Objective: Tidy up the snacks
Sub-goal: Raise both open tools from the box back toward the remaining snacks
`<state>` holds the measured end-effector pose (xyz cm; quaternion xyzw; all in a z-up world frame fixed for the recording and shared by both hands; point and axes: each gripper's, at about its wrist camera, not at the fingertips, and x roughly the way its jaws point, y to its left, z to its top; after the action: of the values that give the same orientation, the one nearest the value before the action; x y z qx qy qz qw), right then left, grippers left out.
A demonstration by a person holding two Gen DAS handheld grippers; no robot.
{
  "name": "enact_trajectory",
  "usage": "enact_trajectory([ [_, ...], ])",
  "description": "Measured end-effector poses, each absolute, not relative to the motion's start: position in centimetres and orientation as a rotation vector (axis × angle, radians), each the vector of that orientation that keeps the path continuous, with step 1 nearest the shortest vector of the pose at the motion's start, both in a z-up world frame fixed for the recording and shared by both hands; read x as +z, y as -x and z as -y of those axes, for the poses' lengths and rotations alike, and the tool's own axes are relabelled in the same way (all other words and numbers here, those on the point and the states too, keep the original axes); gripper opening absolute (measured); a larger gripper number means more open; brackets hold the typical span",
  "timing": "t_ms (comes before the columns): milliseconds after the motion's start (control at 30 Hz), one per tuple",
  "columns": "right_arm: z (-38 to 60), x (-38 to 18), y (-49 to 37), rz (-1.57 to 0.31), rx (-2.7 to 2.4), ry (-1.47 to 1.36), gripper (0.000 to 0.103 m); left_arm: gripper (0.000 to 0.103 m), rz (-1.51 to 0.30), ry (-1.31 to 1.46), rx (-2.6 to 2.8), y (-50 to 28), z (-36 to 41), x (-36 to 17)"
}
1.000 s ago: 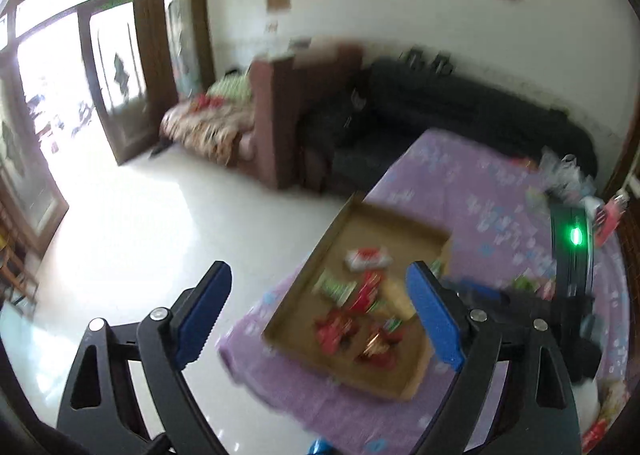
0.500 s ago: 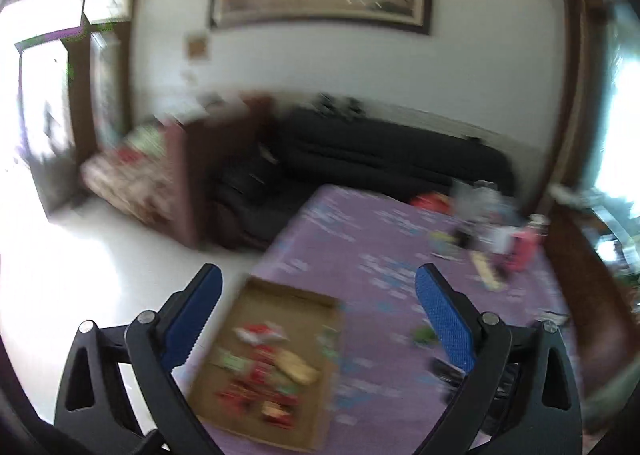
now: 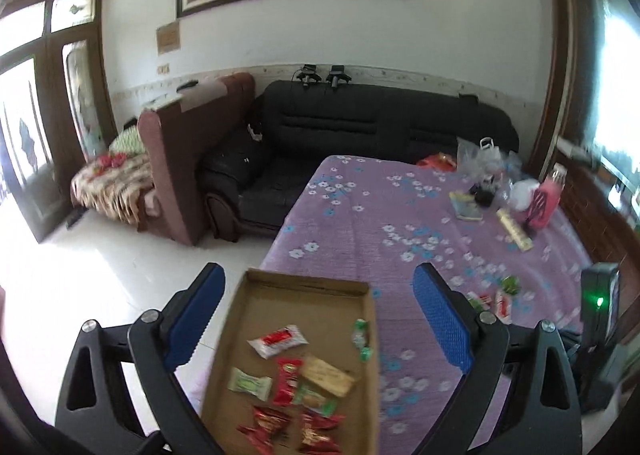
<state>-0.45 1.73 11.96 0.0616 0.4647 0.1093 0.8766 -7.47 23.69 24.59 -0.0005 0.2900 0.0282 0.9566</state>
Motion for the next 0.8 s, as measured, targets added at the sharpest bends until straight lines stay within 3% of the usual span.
enact_trajectory([
  [233, -4.8, 12.3, 0.7, -0.961, 0.223, -0.102, 0.035, 0.099, -0.726, 0.214, -0.087, 5.1, -27.5, 22.5],
  [500, -6.8, 12.3, 1.1, -0.968, 0.217, -0.075, 0.035, 0.099, -0.635, 0.123, 0.122, 6.6, -29.7, 22.9],
  [800, -6.9, 11.8, 1.8, -0.991, 0.173, -0.089, 0.035, 0.094, -0.726, 0.138, 0.109, 6.0, -31.3, 21.3],
])
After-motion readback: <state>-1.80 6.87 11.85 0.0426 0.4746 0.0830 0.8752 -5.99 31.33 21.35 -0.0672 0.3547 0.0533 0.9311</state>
